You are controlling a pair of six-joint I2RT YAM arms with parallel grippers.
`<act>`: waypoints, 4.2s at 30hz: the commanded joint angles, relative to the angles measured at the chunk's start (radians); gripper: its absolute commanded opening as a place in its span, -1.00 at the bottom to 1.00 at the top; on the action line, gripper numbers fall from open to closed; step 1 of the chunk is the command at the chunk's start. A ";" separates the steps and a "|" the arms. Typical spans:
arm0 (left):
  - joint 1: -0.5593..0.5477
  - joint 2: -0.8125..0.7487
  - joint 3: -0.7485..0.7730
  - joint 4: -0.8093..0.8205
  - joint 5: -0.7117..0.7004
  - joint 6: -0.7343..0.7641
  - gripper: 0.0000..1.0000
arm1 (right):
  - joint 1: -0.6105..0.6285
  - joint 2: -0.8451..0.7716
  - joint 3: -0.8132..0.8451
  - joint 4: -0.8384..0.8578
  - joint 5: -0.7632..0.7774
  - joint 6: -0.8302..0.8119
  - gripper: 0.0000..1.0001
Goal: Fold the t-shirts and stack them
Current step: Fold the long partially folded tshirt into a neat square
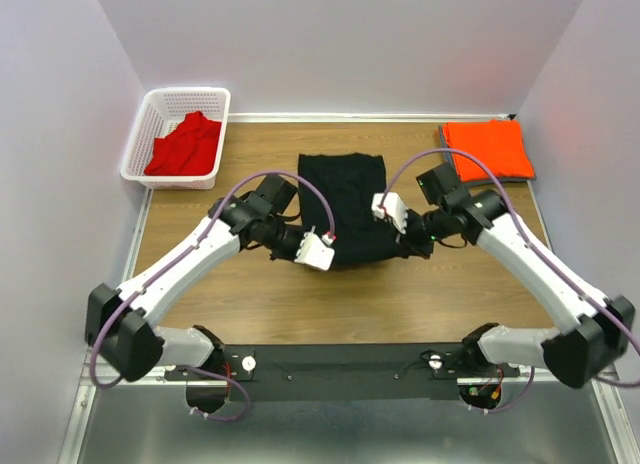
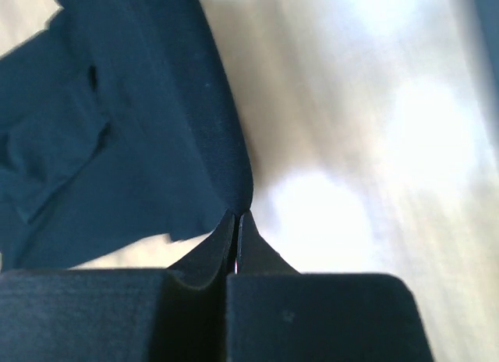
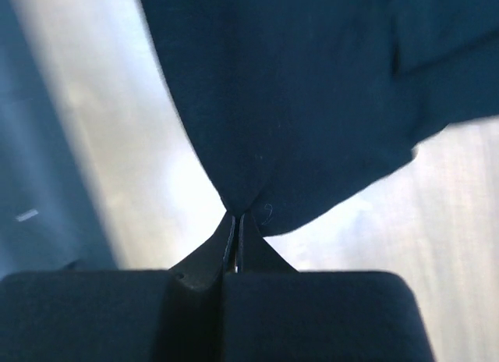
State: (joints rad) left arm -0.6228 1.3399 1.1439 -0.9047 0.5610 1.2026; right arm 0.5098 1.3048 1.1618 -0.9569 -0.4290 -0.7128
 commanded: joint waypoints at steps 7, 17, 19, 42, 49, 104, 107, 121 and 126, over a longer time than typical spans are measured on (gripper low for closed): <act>0.032 -0.067 0.145 -0.183 0.123 -0.086 -1.00 | -0.017 -0.030 0.137 -0.226 -0.045 -0.005 -0.99; 0.195 0.379 0.500 -0.120 0.105 -0.021 -1.00 | -0.205 0.321 0.315 -0.111 -0.065 -0.208 -0.99; 0.205 0.448 0.536 -0.093 0.099 -0.017 -1.00 | -0.232 0.382 0.347 -0.098 -0.071 -0.218 -0.99; 0.203 0.678 0.329 0.171 0.079 -0.167 -0.92 | -0.255 0.674 0.211 0.145 -0.086 -0.040 -0.99; 0.156 0.454 0.039 0.093 0.169 -0.095 -0.64 | -0.192 0.398 -0.046 0.126 -0.154 0.070 -0.93; -0.064 0.507 0.198 0.228 0.192 -0.198 -1.00 | -0.140 0.936 0.398 0.122 -0.678 0.501 -0.46; -0.077 0.458 0.169 0.248 0.163 -0.202 -1.00 | -0.134 0.968 0.383 0.121 -0.691 0.474 -0.46; -0.078 0.374 0.174 0.349 0.060 -0.253 -1.00 | -0.106 1.025 0.285 0.122 -0.691 0.383 -0.46; -0.072 0.377 0.191 0.356 0.043 -0.245 -1.00 | -0.103 1.021 0.268 0.122 -0.691 0.372 -0.46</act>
State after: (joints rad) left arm -0.7006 1.7466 1.2976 -0.5842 0.6418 0.9565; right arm 0.3950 2.3039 1.4597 -0.8433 -1.1595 -0.2897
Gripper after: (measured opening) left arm 0.013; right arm 0.269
